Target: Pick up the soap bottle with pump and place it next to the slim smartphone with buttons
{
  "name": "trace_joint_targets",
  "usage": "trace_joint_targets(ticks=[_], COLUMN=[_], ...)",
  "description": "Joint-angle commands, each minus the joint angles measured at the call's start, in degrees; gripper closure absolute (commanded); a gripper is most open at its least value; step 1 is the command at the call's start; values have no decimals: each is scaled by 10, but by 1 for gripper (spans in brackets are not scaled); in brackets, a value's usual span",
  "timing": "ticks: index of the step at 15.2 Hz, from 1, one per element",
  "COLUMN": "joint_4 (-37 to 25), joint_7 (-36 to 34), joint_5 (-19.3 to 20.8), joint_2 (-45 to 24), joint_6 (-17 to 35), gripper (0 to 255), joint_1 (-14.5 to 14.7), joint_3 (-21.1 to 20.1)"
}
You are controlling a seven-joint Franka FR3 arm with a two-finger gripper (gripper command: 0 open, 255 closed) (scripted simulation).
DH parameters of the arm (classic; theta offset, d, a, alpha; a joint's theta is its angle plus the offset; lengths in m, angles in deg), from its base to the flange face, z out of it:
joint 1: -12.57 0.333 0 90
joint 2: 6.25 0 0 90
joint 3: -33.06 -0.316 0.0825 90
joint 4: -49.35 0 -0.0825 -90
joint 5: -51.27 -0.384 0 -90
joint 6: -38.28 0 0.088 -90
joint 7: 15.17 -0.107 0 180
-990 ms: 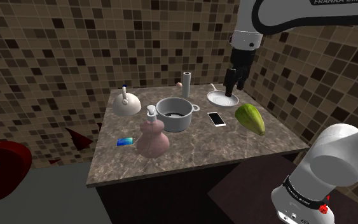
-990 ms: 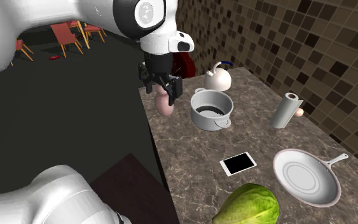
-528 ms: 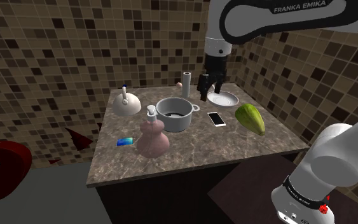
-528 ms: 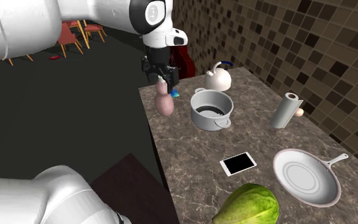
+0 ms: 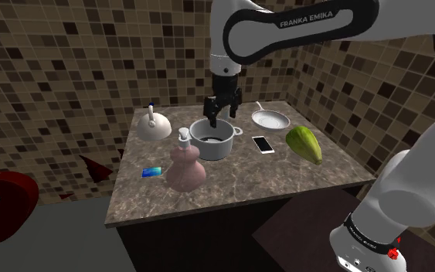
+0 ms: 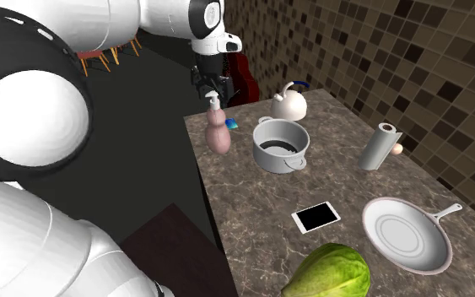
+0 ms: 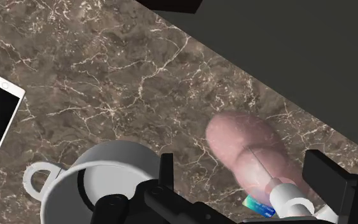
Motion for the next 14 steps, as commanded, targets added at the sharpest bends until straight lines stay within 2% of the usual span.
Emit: trace_joint_targets(ticks=[1,10,14], joint_4=[-40,-258,-229], joint_7=[-27,-124,-125], joint_5=[17,107,108], joint_2=[-46,-254,-255], joint_6=[4,-24,6], gripper=[0,0,0], joint_1=[7,67,65], joint_3=[-13,-33,-31])
